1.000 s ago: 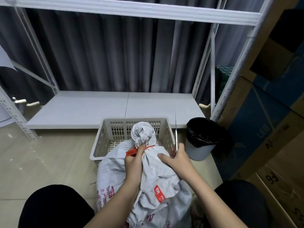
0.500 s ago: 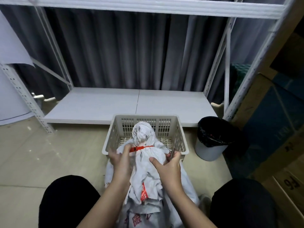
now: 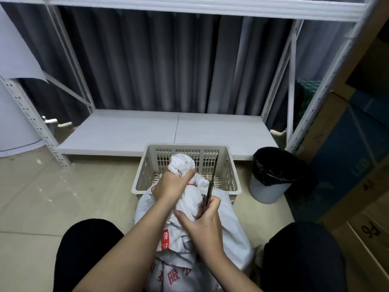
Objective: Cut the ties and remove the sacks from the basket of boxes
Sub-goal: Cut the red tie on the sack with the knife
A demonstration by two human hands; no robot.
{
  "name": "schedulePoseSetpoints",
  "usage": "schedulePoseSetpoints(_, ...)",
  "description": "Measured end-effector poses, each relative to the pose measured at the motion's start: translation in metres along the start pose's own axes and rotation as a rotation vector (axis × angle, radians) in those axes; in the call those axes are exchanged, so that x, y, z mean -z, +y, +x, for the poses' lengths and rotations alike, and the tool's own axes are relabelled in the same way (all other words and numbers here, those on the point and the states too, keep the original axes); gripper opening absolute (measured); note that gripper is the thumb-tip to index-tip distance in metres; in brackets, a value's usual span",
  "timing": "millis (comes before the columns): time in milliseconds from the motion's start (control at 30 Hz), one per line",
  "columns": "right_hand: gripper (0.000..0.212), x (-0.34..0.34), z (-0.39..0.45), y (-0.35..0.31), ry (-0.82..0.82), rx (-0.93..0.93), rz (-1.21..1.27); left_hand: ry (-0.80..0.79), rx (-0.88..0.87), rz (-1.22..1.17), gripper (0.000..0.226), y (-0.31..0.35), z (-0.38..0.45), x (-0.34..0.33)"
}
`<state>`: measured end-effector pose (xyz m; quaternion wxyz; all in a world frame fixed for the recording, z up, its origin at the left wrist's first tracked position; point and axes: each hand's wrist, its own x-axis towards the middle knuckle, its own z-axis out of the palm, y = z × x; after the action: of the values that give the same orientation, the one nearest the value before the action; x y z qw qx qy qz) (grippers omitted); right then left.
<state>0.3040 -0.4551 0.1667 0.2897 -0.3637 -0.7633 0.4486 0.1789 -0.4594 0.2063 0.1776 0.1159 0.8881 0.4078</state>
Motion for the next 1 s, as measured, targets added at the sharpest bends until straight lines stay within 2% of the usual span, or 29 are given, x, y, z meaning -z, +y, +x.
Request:
schedulePoseSetpoints(133, 0.055, -0.005, 0.003, 0.005, 0.010, -0.089, 0.127, -0.032, 0.068, -0.303, 0.072, -0.012, 0.001, -0.009)
schedulePoseSetpoints(233, 0.051, -0.016, -0.002, 0.016, 0.013, -0.098, 0.208, -0.088, 0.108, -0.527, 0.038, -0.019, 0.003, -0.012)
schedulePoseSetpoints(300, 0.048, -0.025, -0.005, 0.023, 0.038, -0.077, 0.255, -0.148, 0.167, -0.629, 0.026, -0.023, 0.004, -0.012)
schedulePoseSetpoints(433, 0.047, -0.043, -0.005, 0.037, 0.095, 0.003, 0.179, -0.256, 0.265, -0.710, 0.049, -0.027, 0.007, -0.011)
schedulePoseSetpoints(533, 0.048, -0.044, -0.004, 0.036, 0.027, -0.018, 0.233, -0.222, 0.279, -0.728, 0.050, -0.030, 0.010, -0.012)
schedulePoseSetpoints(633, 0.035, -0.039, 0.003, 0.027, -0.024, -0.159, 0.458, -0.152, 0.208, -0.754, 0.035, -0.031, 0.009, -0.014)
schedulePoseSetpoints(767, 0.016, -0.030, 0.019, 0.014, 0.123, -0.339, 0.647, -0.205, 0.172, -0.777, 0.056, -0.033, 0.003, -0.018)
schedulePoseSetpoints(833, 0.026, -0.028, 0.022, 0.013, 0.138, -0.329, 0.611, -0.180, 0.185, -0.792, 0.062, -0.034, 0.001, -0.018)
schedulePoseSetpoints(900, 0.031, -0.029, 0.021, 0.015, 0.138, -0.307, 0.562, -0.168, 0.174, -0.784, 0.048, -0.034, 0.000, -0.018)
schedulePoseSetpoints(1000, 0.026, -0.032, 0.017, 0.020, 0.143, -0.270, 0.466, -0.164, 0.171, -0.788, 0.032, -0.032, -0.001, -0.020)
